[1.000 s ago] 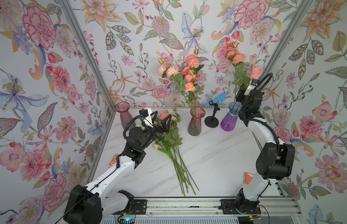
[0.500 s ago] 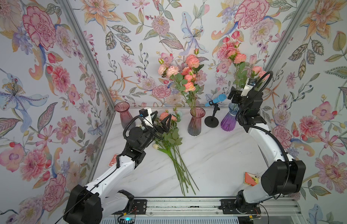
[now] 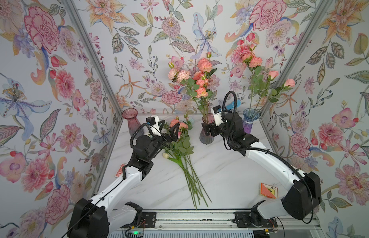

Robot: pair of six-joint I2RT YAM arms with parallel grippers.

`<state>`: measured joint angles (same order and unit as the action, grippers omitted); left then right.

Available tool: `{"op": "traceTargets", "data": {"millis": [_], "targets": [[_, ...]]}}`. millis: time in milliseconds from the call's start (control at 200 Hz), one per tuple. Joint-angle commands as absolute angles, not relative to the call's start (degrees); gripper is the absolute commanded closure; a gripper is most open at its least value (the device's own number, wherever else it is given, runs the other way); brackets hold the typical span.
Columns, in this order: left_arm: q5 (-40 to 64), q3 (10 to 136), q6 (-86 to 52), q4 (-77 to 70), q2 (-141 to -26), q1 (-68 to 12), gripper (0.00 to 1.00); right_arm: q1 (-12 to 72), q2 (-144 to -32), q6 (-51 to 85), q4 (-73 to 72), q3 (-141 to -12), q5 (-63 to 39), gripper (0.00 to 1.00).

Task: Place the pink flowers into the vase
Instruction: Place the flower in the vase.

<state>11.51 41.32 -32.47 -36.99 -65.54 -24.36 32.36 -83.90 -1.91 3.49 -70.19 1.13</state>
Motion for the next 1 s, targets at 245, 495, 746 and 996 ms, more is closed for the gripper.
{"op": "traceTargets", "data": {"millis": [245, 495, 746, 996], "targets": [[10.72, 38.68, -34.1, -36.74, -63.77, -23.38, 0.0, 41.36, -93.62, 2.85, 6.12, -60.83, -7.12, 0.03], [10.77, 37.8, -35.14, -37.1, -63.78, -23.33, 0.0, 45.08, -100.98, 3.76, 5.76, -61.42, -8.12, 0.17], [10.63, 37.36, -35.24, -37.02, -63.56, -23.24, 0.0, 45.26, -105.82, 5.42, 4.19, -62.36, -7.54, 0.48], [10.73, 37.09, -35.24, -37.04, -63.55, -23.16, 0.0, 45.35, -106.49, 6.24, 3.17, -62.33, -7.3, 0.73]]}}
